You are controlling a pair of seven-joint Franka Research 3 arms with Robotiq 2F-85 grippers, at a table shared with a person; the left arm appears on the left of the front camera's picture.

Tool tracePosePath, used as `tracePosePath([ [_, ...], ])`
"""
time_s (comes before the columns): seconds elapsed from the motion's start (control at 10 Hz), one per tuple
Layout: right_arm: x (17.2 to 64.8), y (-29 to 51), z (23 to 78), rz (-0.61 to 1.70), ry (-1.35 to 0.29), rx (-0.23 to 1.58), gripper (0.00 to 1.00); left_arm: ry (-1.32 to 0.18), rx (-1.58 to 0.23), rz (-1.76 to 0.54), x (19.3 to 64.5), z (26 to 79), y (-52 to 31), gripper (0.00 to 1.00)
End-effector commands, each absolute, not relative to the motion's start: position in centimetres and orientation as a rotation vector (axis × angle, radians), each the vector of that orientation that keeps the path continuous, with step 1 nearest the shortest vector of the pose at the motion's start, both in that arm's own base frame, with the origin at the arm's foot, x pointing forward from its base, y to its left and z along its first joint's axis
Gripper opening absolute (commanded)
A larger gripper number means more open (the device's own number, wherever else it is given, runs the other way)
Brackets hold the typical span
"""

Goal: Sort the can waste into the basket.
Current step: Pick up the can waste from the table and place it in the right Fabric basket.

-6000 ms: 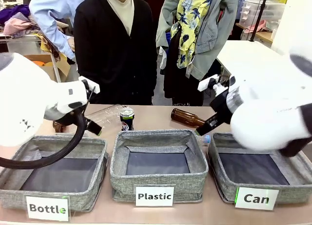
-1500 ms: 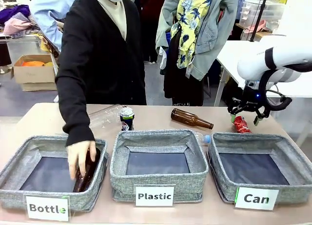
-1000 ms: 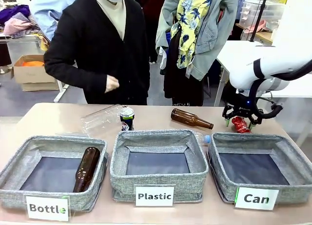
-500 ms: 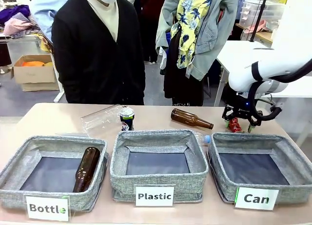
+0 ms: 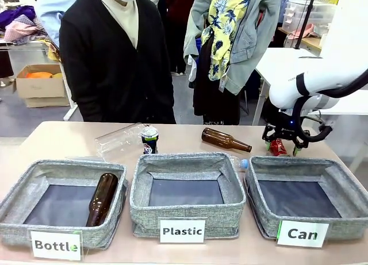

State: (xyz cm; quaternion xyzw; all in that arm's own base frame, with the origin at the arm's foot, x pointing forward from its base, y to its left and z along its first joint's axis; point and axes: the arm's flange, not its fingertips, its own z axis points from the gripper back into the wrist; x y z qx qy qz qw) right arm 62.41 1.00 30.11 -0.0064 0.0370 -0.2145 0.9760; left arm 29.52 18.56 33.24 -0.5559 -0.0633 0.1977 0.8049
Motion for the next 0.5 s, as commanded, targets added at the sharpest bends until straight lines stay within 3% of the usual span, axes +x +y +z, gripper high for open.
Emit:
tracePosePath([
  [0.0, 62.59, 1.15, 30.13, -0.443, 0.066, -0.059, 1.0, -0.087, -1.16, 0.416, 29.32, 33.11, 18.78, 1.0],
  [0.3, 62.78, 1.3, 30.06, -0.428, 0.073, -0.065, 1.0, -0.1, -1.173, 0.421, 29.77, 32.24, 18.25, 1.0],
  [0.4, 62.68, 1.29, 29.91, -0.419, 0.075, -0.074, 0.94, -0.1, -1.173, 0.421, 29.77, 32.24, 18.25, 1.0],
])
